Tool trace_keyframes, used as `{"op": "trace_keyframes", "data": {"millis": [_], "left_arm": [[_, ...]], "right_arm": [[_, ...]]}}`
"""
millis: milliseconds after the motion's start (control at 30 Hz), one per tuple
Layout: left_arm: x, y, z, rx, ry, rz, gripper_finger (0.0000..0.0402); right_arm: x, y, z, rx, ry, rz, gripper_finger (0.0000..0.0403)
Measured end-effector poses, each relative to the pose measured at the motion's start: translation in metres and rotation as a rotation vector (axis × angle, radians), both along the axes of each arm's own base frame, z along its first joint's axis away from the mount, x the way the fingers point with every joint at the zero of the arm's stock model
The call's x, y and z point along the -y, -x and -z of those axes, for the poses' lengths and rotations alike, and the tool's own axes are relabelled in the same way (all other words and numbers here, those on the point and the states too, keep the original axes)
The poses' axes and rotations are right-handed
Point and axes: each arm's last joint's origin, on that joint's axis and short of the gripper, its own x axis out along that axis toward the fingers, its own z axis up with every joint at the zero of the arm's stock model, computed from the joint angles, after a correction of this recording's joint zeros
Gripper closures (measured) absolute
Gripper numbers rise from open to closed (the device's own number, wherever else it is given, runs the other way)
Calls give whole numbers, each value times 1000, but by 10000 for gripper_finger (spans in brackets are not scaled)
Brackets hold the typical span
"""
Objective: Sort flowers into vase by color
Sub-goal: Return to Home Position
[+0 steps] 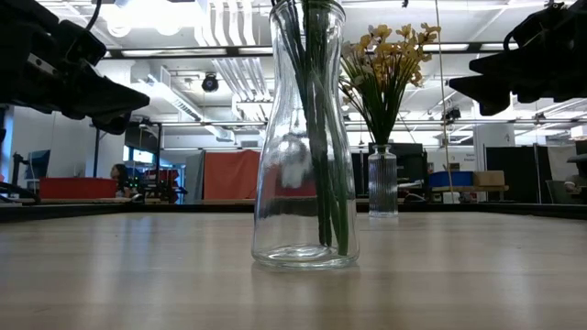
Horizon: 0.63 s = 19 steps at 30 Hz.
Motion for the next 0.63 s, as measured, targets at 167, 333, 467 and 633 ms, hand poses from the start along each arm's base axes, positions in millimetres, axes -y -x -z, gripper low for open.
{"op": "trace_keyframes", "data": {"millis": [167, 333, 467, 633], "left_arm": [[0, 0, 0, -1, 0, 0, 402], [0, 0, 0, -2, 0, 0, 402], [0, 0, 0, -3, 0, 0, 402], [0, -1, 1, -10, 0, -1, 402]], "right_arm": [[0, 0, 0, 0, 0, 0, 138], [0, 0, 0, 0, 0, 0, 138], [0, 0, 0, 0, 0, 0, 138], [0, 0, 0, 0, 0, 0, 138]]}}
